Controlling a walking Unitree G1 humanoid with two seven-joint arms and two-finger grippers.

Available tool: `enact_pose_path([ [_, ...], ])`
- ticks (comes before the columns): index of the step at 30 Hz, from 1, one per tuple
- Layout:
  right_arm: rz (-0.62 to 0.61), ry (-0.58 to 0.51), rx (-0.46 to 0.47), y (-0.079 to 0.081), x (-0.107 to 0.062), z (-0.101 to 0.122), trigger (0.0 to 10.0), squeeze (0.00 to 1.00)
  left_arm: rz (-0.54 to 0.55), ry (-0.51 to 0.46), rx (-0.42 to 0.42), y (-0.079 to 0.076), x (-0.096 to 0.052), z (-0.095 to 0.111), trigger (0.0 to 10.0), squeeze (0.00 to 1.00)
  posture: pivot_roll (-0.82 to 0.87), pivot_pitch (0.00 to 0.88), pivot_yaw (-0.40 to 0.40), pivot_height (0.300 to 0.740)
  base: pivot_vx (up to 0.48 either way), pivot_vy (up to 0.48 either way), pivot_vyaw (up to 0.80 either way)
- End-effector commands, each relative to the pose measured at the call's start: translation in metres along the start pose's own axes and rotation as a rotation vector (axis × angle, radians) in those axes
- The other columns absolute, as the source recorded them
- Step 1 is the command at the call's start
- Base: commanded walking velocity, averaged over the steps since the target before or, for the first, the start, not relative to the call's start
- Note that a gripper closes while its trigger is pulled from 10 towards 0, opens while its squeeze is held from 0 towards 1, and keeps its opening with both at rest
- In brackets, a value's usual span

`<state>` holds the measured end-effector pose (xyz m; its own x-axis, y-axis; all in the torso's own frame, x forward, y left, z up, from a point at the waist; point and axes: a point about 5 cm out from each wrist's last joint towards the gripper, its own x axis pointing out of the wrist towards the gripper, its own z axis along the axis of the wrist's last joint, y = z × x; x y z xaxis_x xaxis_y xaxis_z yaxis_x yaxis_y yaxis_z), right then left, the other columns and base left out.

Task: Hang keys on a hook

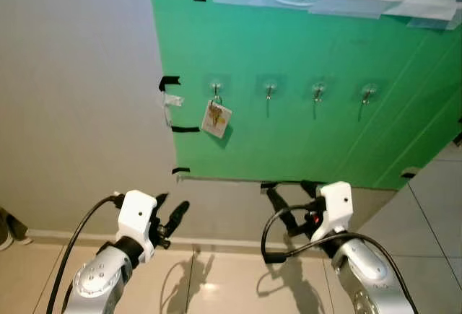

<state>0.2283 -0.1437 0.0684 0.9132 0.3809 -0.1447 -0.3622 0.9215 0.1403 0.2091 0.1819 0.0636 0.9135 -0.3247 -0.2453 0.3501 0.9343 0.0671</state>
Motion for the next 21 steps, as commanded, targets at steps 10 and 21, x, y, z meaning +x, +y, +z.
enact_pose_path([
  [10,-0.273,-0.109,-0.009,-0.03,-0.005,0.01,10.0,0.0,0.309,-0.021,-0.093,-0.026,0.055,-0.014,10.0,0.0,0.03,0.0,-0.041,0.74,0.0,0.0,0.0],
  [21,-0.513,-0.091,-0.042,-0.063,-0.048,-0.02,10.0,0.0,0.152,-0.116,0.055,-0.105,0.102,0.006,10.0,0.0,-0.01,0.0,-0.004,0.74,0.0,0.0,0.0],
])
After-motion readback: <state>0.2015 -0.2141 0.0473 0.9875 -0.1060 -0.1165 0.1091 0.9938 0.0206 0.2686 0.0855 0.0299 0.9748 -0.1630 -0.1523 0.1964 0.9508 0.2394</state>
